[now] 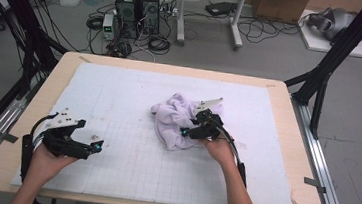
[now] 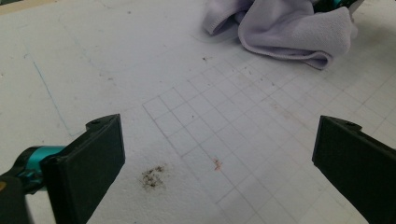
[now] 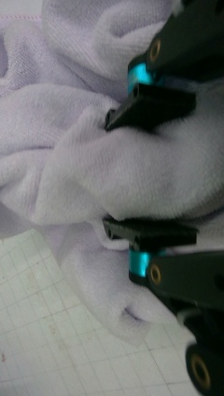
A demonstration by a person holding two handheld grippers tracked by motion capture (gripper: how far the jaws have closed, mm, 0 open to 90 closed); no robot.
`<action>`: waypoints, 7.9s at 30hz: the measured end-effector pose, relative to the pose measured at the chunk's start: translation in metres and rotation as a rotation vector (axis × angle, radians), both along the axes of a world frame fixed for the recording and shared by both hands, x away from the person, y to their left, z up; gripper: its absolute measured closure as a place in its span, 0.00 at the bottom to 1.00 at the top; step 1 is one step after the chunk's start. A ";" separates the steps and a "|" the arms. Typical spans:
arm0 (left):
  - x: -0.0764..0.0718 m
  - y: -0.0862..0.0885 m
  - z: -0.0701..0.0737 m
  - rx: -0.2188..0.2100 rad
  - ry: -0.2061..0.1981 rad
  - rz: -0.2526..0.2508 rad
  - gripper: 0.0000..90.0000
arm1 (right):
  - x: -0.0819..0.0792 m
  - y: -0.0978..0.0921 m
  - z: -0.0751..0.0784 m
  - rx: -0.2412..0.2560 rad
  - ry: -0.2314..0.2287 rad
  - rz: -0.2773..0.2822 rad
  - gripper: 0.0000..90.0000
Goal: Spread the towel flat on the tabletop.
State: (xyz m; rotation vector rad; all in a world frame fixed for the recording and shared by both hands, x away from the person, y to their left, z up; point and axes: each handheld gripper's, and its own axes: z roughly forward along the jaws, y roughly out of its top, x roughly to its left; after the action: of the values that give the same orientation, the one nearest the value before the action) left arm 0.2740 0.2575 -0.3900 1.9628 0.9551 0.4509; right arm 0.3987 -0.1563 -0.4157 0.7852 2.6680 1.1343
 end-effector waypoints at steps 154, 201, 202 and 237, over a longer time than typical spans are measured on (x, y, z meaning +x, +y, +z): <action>0.048 -0.050 0.000 0.077 0.020 -0.248 0.63 | -0.075 -0.060 0.031 0.047 -0.063 0.073 0.61; 0.079 -0.043 -0.033 0.126 0.231 -0.229 0.66 | -0.036 -0.054 -0.011 -0.042 0.138 0.054 0.56; 0.079 -0.046 -0.037 0.122 0.240 -0.251 0.75 | -0.035 -0.052 -0.016 -0.059 0.153 0.051 0.58; 0.158 -0.055 0.018 0.104 0.021 0.016 0.55 | 0.055 -0.055 0.051 0.005 -0.037 -0.141 0.60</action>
State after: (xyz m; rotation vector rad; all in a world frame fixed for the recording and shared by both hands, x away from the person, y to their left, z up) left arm 0.4324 0.2026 -0.3718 2.0583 0.9781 0.4993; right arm 0.4536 -0.2110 -0.3651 0.9281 2.5354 1.1096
